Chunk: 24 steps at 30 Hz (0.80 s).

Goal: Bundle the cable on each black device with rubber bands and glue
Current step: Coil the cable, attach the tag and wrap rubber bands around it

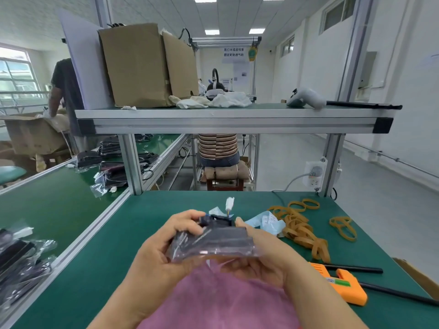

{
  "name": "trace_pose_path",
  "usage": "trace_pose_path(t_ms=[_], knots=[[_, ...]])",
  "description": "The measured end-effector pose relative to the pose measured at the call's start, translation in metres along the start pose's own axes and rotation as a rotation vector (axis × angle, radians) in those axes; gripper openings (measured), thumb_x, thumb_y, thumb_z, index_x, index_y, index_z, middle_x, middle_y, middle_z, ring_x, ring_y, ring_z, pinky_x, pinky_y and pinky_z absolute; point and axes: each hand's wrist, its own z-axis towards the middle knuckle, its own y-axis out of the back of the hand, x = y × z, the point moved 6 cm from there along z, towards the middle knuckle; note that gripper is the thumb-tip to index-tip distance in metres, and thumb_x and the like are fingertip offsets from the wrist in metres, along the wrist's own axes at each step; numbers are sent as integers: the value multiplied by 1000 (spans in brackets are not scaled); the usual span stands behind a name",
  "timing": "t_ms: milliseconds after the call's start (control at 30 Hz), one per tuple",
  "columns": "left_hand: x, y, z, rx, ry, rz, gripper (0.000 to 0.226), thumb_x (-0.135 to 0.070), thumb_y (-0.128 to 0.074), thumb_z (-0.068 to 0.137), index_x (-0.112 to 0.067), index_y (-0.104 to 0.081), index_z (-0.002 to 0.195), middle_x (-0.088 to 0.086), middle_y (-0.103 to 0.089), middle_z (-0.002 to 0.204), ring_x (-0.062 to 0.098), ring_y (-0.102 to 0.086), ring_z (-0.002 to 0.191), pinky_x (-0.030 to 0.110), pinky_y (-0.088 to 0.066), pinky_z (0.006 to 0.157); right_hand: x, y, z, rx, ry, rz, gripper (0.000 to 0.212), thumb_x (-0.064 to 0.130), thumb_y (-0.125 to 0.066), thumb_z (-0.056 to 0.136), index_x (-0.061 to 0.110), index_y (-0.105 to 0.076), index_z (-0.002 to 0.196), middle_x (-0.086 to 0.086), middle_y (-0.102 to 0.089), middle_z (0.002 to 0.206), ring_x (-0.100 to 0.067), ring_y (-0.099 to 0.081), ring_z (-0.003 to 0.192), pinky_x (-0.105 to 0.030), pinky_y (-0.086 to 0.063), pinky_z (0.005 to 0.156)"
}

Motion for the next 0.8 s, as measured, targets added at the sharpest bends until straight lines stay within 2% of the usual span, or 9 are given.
trace_pose_path(t_ms=[100,133,200,267,367,467,633,700,800], knots=[[3,-6,-6,104,-15,84,42,-1,-83,73,-30,-67,99,-8,-57,134,18,-55,127,33,-51,99,-4,-1,6,23,3,313,42,29,-71,77,2,-73,110,-22,-70,112,-31,-72,88,-40,-61,78],[5,-7,-8,130,-25,132,41,-8,-83,75,-34,-66,103,-11,-54,138,16,-49,133,35,-48,103,-5,0,7,21,2,365,50,24,-73,72,0,-70,116,-25,-68,117,-36,-69,99,-46,-56,91],[12,-8,-12,175,-13,194,43,-17,-78,76,-40,-64,110,-17,-48,145,9,-34,143,36,-38,112,-9,-2,7,54,14,411,52,20,-72,70,0,-69,118,-27,-65,120,-40,-65,107,-55,-48,101],[21,-9,-14,220,16,173,56,7,-63,76,-35,-64,114,-16,-47,148,4,-27,146,32,-28,117,-12,-3,8,71,41,419,50,23,-68,70,4,-71,117,-27,-65,121,-39,-62,106,-58,-42,103],[40,10,-15,64,127,-199,70,44,-27,63,2,-62,106,6,-60,137,18,-49,136,28,-42,110,-21,1,11,44,136,459,46,16,-67,71,10,-69,117,-28,-65,120,-39,-63,103,-60,-43,100],[65,24,-14,-160,241,-491,50,37,-24,74,14,-54,106,17,-65,128,27,-61,121,33,-51,99,-32,0,16,56,154,484,38,8,-49,87,9,-65,122,-29,-63,122,-41,-62,107,-61,-42,104],[99,24,-20,-367,370,-638,39,27,-27,85,16,-56,108,25,-67,119,32,-66,111,34,-53,92,-47,-2,26,51,102,439,45,-10,-34,92,3,-55,130,-33,-62,121,-53,-48,125,-65,-38,106],[111,24,-25,-419,405,-663,36,27,-29,85,18,-56,107,27,-67,116,31,-68,106,34,-54,90,-54,-4,27,47,55,391,45,-11,-36,92,7,-55,129,-32,-64,119,-52,-54,120,-64,-41,103],[125,22,-33,-440,452,-655,31,27,-33,87,19,-56,106,26,-69,112,29,-70,103,33,-54,87,-58,-2,28,-30,-15,198,47,-8,-38,92,17,-57,126,-25,-69,113,-40,-66,104,-52,-54,93]])
